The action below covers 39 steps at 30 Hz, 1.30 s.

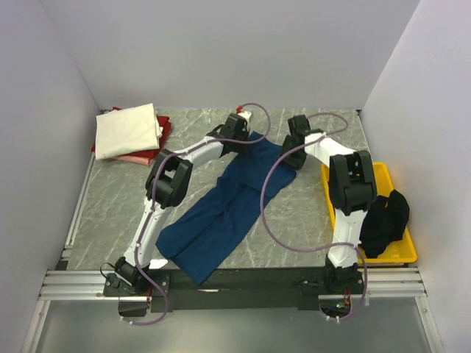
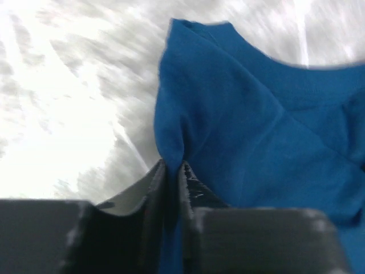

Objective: Fold and stack the t-shirts
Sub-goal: Fold the tshirt

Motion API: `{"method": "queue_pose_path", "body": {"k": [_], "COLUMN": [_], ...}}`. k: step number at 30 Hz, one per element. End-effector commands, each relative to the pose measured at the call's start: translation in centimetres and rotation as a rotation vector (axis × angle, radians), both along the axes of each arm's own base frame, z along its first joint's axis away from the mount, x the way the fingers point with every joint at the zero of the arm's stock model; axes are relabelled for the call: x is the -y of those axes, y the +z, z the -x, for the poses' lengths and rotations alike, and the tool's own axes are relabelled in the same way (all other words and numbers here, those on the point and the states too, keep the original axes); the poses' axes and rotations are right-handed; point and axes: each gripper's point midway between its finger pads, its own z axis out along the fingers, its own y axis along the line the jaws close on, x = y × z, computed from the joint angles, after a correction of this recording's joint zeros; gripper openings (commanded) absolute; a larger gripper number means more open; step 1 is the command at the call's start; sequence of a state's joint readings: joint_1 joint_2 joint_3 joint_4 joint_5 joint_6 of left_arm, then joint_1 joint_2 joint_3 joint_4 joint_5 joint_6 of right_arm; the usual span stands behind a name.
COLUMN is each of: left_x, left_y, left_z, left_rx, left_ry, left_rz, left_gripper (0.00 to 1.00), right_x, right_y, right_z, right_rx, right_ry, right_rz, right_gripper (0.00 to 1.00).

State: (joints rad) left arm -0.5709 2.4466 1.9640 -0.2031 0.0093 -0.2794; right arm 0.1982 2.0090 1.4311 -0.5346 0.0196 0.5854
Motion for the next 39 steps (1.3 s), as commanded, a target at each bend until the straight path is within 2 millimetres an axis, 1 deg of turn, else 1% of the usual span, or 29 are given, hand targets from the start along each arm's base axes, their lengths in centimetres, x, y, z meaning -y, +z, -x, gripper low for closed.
{"method": "queue_pose_path", "body": {"k": [1,2,4,5,6,8,9,11,12,13,14,15,16,17,19,20,21,22,24,26,27,28,29,30,31,32,33,36,39], "left_x": [-3.2,-5.8,-8.9,-11.8,-14.4,-18.6,-19.6,-20.9,-20.3,-19.9,-19.4,-18.6,-18.3,-17.8,-17.3,-17.1,-17.2,-17.1,-16.9,-16.9,-17.0,-17.1,-17.4,-18.3,-18.8,-19.5,-20.5,-22.3,-23.1], "left_y": [1.6,1.8,1.8,1.7,1.6,1.4,1.1,1.5,1.7,2.0,2.3,3.4,3.9,4.8,7.2,8.0,9.4,10.4,12.2,12.1,13.9,14.3,12.9,14.9,15.1,13.3,15.2,15.1,14.7], "left_z": [-4.5,-6.1,-7.6,-8.7,-9.3,-10.1,-10.0,-10.7,-11.2,-11.6,-12.1,-12.9,-13.0,-13.3,-13.4,-13.2,-12.7,-12.5,-11.3,-9.9,-9.1,-8.4,-7.1,-6.1,-5.2,-3.6,-2.6,1.2,5.2], "left_rx": [0.027,0.039,0.02,0.016,0.027,0.0,-0.005,0.013,0.008,0.014,0.018,0.031,0.041,0.057,0.1,0.111,0.13,0.149,0.164,0.153,0.172,0.175,0.142,0.172,0.17,0.13,0.158,0.138,0.094], "left_ry": [0.203,0.298,0.476,0.572,0.687,0.852,0.879,0.906,0.876,0.833,0.799,0.759,0.73,0.702,0.66,0.643,0.632,0.623,0.606,0.612,0.612,0.616,0.634,0.671,0.698,0.718,0.761,0.811,0.828], "left_rz": [0.073,0.068,0.101,0.112,0.1,0.167,0.185,0.228,0.254,0.255,0.265,0.289,0.287,0.304,0.337,0.347,0.353,0.349,0.341,0.289,0.289,0.273,0.235,0.228,0.219,0.176,0.178,0.175,0.214], "left_gripper": [0.12,0.1,0.11,0.11,0.12,0.11,0.13,0.22,0.36,0.42,0.47,0.58,0.62,0.66,0.74,0.75,0.76,0.77,0.76,0.76,0.76,0.75,0.75,0.75,0.75,0.75,0.75,0.76,0.77], "right_x": [0.8,0.7,0.5,0.3,0.0,-0.2,-0.4,-0.8,-1.5,-1.8,-2.1,-3.1,-3.5,-4.0,-5.9,-6.3,-6.8,-8.1,-9.4,-11.3,-11.7,-12.2,-12.9,-13.3,-13.7,-13.7,-14.4,-15.6,-16.6], "right_y": [3.1,4.7,6.1,7.7,8.3,9.9,10.2,10.8,10.9,9.5,10.3,10.3,8.3,9.1,8.7,7.9,7.7,6.3,7.1,7.1,7.0,7.1,7.1,7.1,7.2,7.1,6.9,6.2,5.5], "right_z": [-3.6,-5.5,-6.4,-7.5,-7.7,-7.9,-7.7,-6.7,-6.5,-4.9,-4.1,-3.7,-1.5,-0.6,1.1,3.3,4.3,6.4,8.5,11.5,12.5,13.3,15.3,16.2,17.0,18.4,19.8,23.7,26.9], "right_rx": [0.061,0.102,0.122,0.162,0.172,0.201,0.203,0.212,0.228,0.187,0.207,0.227,0.172,0.194,0.215,0.193,0.194,0.17,0.191,0.2,0.197,0.195,0.192,0.193,0.196,0.196,0.188,0.152,0.123], "right_ry": [0.006,0.006,0.026,0.03,0.037,0.047,0.052,0.067,0.086,0.096,0.103,0.125,0.135,0.146,0.184,0.198,0.211,0.241,0.272,0.321,0.328,0.326,0.357,0.366,0.363,0.371,0.387,0.435,0.468], "right_rz": [0.052,0.047,0.039,0.032,0.022,0.007,0.001,-0.013,-0.036,-0.048,-0.063,-0.084,-0.103,-0.119,-0.144,-0.146,-0.152,-0.162,-0.213,-0.261,-0.267,-0.288,-0.31,-0.327,-0.346,-0.35,-0.357,-0.388,-0.404], "right_gripper": [0.67,0.76,0.82,0.82,0.82,0.82,0.82,0.82,0.82,0.82,0.82,0.82,0.82,0.81,0.81,0.8,0.8,0.8,0.79,0.77,0.77,0.77,0.77,0.77,0.77,0.77,0.77,0.76,0.74]}}
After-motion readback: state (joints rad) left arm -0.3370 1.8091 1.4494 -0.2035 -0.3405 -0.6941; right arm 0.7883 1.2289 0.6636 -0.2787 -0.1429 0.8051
